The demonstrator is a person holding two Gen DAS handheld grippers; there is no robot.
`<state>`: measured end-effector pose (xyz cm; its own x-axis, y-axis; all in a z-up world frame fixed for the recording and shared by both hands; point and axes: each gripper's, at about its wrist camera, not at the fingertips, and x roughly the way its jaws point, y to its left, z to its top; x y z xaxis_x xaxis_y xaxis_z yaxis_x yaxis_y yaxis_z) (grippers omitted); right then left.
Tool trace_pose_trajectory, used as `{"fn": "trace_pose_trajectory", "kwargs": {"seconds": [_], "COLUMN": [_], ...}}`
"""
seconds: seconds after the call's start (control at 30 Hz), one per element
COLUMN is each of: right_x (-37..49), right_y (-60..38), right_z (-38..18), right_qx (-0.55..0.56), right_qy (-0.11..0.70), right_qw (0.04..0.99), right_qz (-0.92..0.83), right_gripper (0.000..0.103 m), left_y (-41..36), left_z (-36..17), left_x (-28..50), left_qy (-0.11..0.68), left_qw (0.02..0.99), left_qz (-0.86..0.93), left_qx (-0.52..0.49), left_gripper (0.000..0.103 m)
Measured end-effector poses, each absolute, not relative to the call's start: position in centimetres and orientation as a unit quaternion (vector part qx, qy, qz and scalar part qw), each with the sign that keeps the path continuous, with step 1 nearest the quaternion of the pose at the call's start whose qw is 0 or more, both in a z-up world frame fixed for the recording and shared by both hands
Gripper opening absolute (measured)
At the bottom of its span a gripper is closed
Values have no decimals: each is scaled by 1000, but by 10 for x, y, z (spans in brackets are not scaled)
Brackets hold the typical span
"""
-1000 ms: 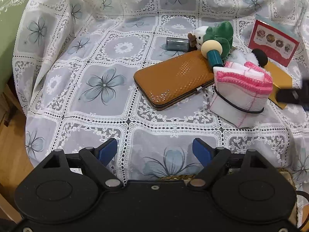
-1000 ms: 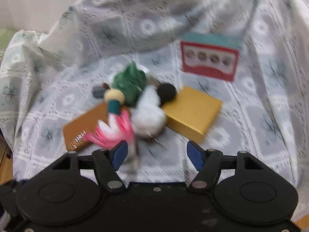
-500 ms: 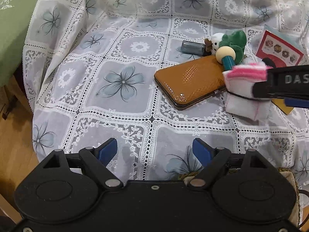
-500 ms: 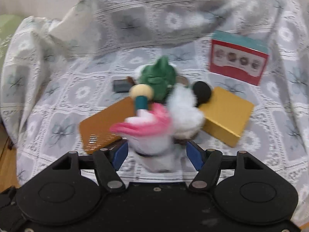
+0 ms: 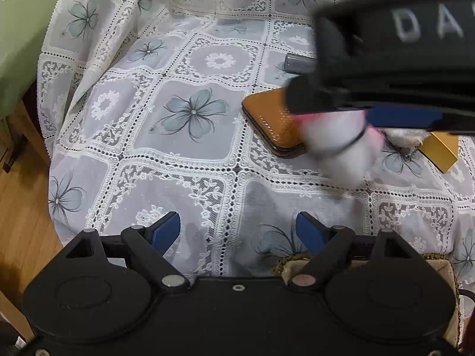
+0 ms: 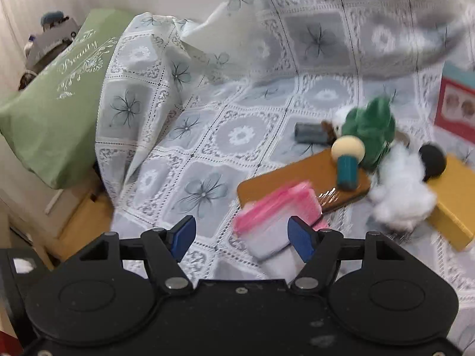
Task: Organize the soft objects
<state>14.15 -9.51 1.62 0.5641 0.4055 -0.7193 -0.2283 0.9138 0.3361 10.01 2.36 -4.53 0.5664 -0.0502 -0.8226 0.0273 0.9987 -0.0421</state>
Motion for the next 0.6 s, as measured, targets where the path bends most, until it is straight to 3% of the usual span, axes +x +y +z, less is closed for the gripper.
{"fn": "trace_pose_trajectory", "kwargs": {"seconds": [0.33, 0.6], "right_x": [125, 126], "right_y": [-155, -181], "right_z": [26, 4], "right_qx": [138, 92], "right_qy": [406, 414], "right_qw": [898, 906], "right_qz": [98, -3], "right_gripper": [68, 68], "left_y": [8, -6], "left_z": [-42, -38], "left_x": [107, 116], "left_qy": [440, 405], "left_qw": [897, 912], "left_qz": [-40, -56], "left_qx": [7, 29], "left_gripper": [82, 86]}}
